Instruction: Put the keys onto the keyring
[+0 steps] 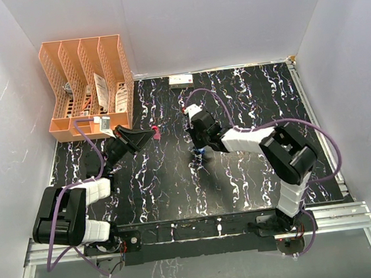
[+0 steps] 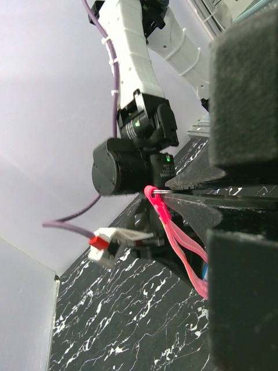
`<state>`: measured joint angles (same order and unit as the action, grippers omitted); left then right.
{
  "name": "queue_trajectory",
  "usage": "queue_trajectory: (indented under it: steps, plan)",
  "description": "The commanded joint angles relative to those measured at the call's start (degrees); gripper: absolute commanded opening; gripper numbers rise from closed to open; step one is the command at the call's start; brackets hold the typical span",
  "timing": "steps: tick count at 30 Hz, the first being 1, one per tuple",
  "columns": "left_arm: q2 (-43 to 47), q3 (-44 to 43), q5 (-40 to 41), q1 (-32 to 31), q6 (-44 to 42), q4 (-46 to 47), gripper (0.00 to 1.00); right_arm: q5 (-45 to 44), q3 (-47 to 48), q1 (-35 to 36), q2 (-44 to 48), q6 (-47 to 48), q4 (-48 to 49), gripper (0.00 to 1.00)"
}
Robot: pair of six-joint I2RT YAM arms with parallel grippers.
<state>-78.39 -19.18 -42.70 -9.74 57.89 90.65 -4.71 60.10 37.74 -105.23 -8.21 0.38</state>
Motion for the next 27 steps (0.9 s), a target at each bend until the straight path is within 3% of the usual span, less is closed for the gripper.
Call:
queue_trajectory:
  steps: [1, 15, 23, 27]
  plan:
    - [-1.15, -2.44, -0.87, 0.43, 0.58, 11.74, 0.0, 1.43, -1.73, -0.3, 9.85, 2.1, 2.54, 0.0]
    - [-3.17, -7.33, -4.13, 0.42, 3.1, 11.74, 0.0, 14.94, -11.73, -0.39, 32.45, 3.12, 7.41, 0.0]
    - [-4.5, -12.54, -8.39, -0.31, 4.85, 11.74, 0.0, 20.39, -14.04, -0.43, 36.56, 4.33, 12.27, 0.0]
    - [-5.34, -14.17, -9.89, -1.11, 5.22, 11.74, 0.0, 23.33, -16.63, -0.45, 38.71, 4.73, 19.35, 0.0]
